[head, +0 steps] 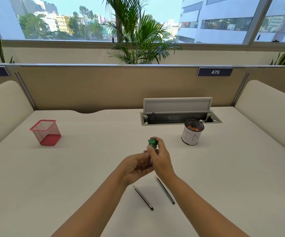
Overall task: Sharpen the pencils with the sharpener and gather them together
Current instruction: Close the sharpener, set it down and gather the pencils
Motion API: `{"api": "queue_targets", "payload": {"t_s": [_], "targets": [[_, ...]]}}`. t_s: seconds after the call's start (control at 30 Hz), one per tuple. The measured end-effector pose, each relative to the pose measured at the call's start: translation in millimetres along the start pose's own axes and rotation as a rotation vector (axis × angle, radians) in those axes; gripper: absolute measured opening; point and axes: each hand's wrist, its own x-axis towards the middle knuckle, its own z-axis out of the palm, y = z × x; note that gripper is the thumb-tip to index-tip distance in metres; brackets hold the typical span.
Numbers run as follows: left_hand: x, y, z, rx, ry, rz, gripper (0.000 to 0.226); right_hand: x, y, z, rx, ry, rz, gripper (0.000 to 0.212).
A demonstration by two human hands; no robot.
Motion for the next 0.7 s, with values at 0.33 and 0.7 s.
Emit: {"api": "queue_targets", "payload": {"t_s": [0.33,0.7], "targets": [[-1.6,-11.6,12.7,-0.056,-0.03,0.169,0.015,6.3,-6.7,-1.7,0.084,-0.004,-0.058,0.014],[-3.6,-4.4,5.1,-0.077,-0.102,-0.019,0.023,2.9,-3.8,-10.9,0.249,-0.067,0.113,0.017]]}}
